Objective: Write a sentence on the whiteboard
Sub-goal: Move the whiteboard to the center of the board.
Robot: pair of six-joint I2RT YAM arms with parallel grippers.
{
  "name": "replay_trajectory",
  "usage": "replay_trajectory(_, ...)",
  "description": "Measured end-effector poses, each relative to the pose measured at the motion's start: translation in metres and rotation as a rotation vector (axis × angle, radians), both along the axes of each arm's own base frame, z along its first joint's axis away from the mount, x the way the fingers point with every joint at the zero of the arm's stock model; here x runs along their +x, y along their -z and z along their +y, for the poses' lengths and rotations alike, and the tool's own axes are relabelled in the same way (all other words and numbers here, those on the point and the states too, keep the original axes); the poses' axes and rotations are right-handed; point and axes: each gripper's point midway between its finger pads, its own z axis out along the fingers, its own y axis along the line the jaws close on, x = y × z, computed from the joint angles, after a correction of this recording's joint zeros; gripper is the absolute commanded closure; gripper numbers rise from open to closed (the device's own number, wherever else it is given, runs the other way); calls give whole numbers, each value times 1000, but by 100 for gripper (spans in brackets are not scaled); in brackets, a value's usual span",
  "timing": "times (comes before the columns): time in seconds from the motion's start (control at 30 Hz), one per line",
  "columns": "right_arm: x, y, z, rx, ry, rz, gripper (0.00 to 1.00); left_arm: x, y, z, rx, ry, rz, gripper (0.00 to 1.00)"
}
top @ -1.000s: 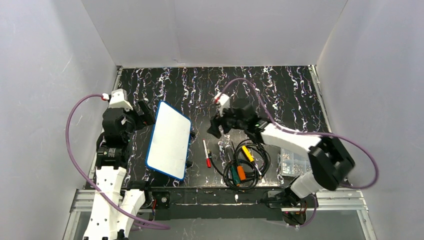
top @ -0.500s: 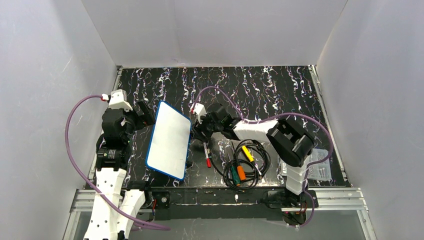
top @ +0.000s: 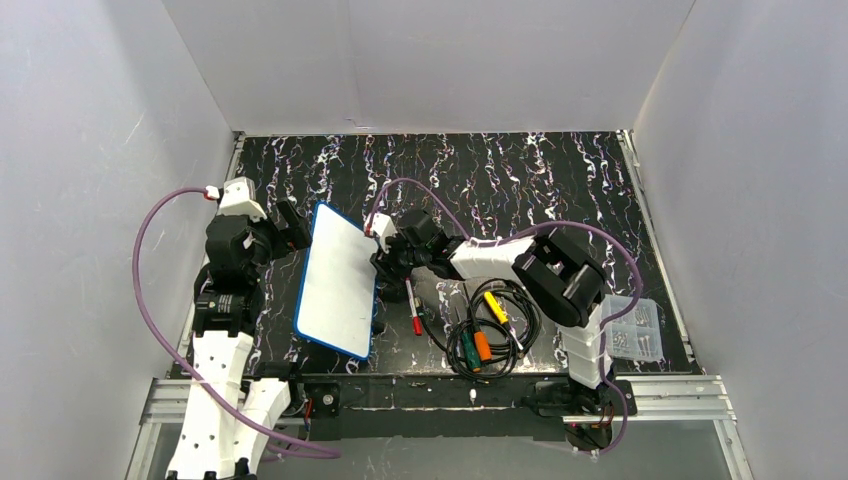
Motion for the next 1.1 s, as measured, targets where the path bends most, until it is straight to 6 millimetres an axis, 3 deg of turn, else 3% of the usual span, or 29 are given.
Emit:
replay_trajectory(0.4,9,8,7,-12,-1,-17,76,3,7,-5,-9,25,28,1)
replay_trajectory(0.67,2,8,-10,9,78,-73,98,0,8,-4,-7,18,36,1)
replay_trajectory(0.93,-6,8,-47,7,241,-104,99,-3,8,2,4,-12,34,1)
replay_trajectory(1.1,-1,9,-69,-9,370,-125,99,-5,4,6,10,-30,22,1)
